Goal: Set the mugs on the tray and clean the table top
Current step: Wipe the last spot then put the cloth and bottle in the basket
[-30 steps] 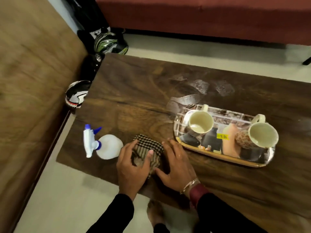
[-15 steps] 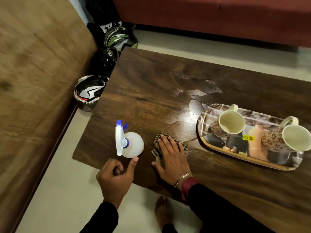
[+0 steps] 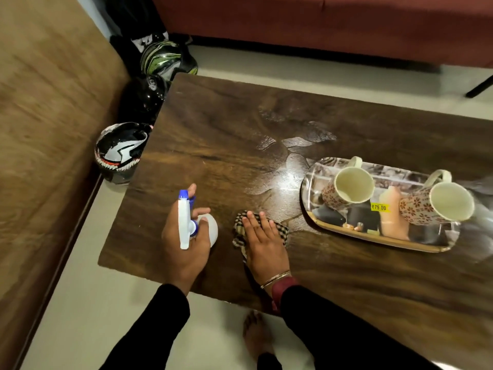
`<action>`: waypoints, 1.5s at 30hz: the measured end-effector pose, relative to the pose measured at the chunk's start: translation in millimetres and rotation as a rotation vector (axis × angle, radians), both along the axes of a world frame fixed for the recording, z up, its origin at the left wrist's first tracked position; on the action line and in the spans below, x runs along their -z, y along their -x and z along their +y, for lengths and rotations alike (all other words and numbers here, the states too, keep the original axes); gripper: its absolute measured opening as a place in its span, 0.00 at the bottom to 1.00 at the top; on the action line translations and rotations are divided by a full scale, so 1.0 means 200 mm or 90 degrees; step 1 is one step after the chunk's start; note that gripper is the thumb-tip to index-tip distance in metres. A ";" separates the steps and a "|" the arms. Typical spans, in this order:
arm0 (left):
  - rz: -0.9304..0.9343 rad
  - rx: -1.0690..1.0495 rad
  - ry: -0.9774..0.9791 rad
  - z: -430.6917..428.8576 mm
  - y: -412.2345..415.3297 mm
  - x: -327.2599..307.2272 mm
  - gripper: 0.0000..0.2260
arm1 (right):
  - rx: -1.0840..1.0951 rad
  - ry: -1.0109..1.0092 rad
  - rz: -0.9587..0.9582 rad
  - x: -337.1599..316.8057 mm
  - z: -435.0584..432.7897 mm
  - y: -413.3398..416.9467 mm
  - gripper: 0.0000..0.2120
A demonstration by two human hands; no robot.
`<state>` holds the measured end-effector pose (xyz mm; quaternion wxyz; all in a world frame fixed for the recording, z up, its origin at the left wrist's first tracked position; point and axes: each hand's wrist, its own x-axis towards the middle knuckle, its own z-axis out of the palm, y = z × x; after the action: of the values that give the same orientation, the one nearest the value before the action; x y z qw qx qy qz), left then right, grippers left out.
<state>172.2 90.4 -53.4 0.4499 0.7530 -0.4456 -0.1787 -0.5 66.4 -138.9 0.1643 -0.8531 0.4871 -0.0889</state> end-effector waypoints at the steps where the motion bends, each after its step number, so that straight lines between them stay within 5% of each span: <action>1: -0.029 -0.009 0.014 0.00 0.02 -0.01 0.26 | -0.006 0.008 -0.003 -0.01 -0.01 0.01 0.28; 9: -0.060 -0.006 -0.057 0.05 0.28 -0.23 0.28 | 0.001 0.051 0.012 -0.26 -0.07 0.28 0.30; 21: 0.083 0.135 -0.033 -0.01 0.88 -0.97 0.26 | 0.157 -0.027 -0.036 -1.22 -0.04 0.89 0.31; 28: 0.071 0.200 -0.029 -0.01 1.16 -1.37 0.27 | 0.177 0.021 -0.021 -1.67 0.04 1.18 0.32; 34: 0.025 0.274 0.000 -0.12 1.45 -1.57 0.27 | 0.204 0.096 -0.021 -1.89 -0.02 1.62 0.32; 45: 0.046 0.351 0.035 -0.16 2.57 -1.69 0.23 | 0.301 0.087 -0.043 -2.00 0.12 2.66 0.31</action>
<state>-342.7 58.5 284.2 0.4204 0.5842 -0.6218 -0.3088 -532.7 90.0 260.2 0.0969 -0.7210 0.6603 -0.1862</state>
